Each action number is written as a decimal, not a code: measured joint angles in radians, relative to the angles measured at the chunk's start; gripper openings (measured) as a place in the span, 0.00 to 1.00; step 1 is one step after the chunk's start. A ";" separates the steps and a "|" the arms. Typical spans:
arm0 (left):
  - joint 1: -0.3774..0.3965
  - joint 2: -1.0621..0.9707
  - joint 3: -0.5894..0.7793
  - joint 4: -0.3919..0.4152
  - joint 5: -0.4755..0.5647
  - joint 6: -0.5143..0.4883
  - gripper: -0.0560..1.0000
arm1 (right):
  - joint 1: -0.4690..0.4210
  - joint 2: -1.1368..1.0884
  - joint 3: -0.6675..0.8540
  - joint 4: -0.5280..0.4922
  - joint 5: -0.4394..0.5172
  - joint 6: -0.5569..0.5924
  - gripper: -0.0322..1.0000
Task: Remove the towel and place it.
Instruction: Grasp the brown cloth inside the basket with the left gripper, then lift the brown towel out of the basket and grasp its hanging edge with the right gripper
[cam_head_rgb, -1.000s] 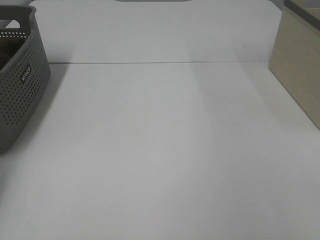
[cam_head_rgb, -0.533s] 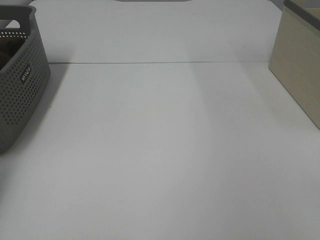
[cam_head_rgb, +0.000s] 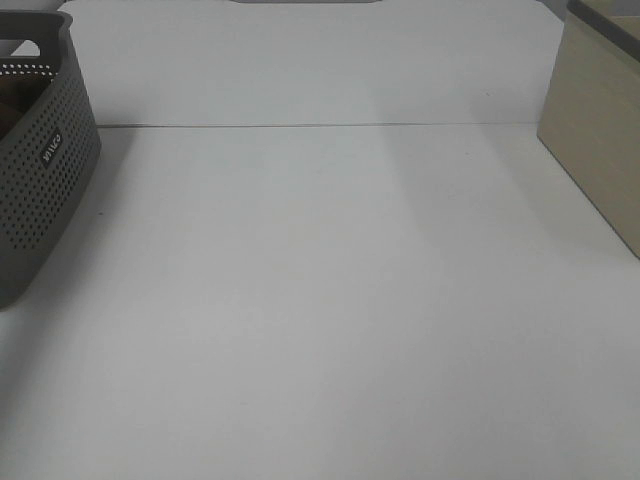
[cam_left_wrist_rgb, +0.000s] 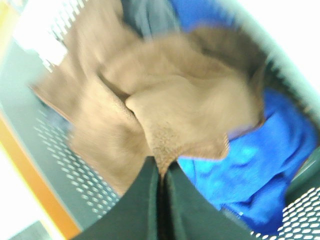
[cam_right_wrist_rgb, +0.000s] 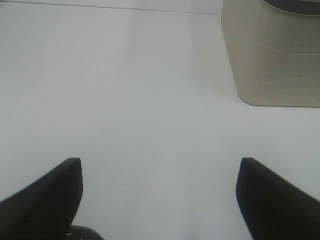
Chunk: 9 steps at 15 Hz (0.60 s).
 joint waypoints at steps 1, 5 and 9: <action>-0.024 -0.054 0.000 -0.007 0.000 -0.003 0.05 | 0.000 0.000 0.000 0.000 0.000 0.000 0.81; -0.131 -0.284 -0.001 -0.011 -0.018 -0.104 0.05 | 0.000 0.000 0.000 0.000 0.000 0.000 0.81; -0.259 -0.385 -0.001 -0.019 -0.088 -0.152 0.05 | 0.000 0.000 0.000 0.000 0.000 0.000 0.81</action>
